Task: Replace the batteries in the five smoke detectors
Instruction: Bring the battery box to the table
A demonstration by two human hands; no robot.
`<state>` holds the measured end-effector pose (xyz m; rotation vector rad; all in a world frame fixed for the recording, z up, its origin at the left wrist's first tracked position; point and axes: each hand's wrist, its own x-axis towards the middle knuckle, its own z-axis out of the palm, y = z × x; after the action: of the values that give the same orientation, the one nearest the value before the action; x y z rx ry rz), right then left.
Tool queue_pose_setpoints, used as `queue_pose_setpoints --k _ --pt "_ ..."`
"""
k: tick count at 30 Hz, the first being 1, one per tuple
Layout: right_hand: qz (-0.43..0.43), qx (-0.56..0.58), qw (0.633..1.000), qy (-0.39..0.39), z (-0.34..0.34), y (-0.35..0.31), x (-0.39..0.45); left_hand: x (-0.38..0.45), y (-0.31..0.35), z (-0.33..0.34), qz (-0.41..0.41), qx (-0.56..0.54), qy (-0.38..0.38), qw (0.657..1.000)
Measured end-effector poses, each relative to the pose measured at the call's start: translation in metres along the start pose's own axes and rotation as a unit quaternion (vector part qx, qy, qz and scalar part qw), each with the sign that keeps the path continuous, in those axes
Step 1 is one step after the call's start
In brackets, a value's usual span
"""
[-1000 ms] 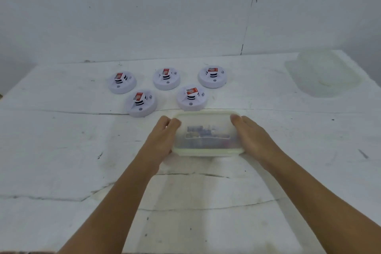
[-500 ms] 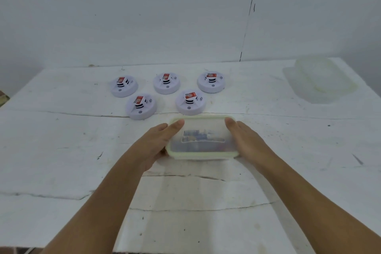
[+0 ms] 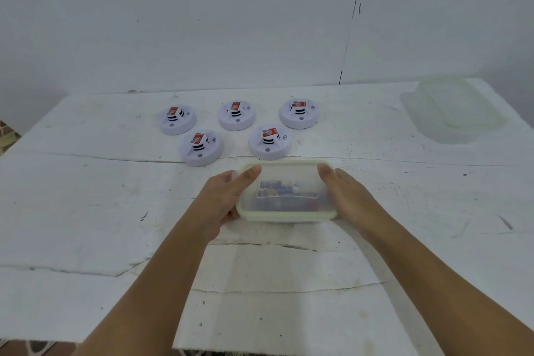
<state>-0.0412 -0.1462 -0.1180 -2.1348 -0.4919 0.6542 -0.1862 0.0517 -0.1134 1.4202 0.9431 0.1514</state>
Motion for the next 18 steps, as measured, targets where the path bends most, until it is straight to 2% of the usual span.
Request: queue_pose_setpoints --k 5,11,18 --pt "0.004 0.021 1.0 -0.005 0.002 0.006 0.006 -0.001 0.002 0.0 -0.011 0.003 -0.012 1.0" --pt "0.029 0.126 0.99 -0.06 -0.009 0.008 0.014 -0.001 0.002 0.002 -0.01 0.003 -0.002 1.0" --pt "0.027 0.116 0.989 -0.087 -0.014 0.006 0.019 -0.001 0.004 0.001 -0.012 0.005 0.006 1.0"
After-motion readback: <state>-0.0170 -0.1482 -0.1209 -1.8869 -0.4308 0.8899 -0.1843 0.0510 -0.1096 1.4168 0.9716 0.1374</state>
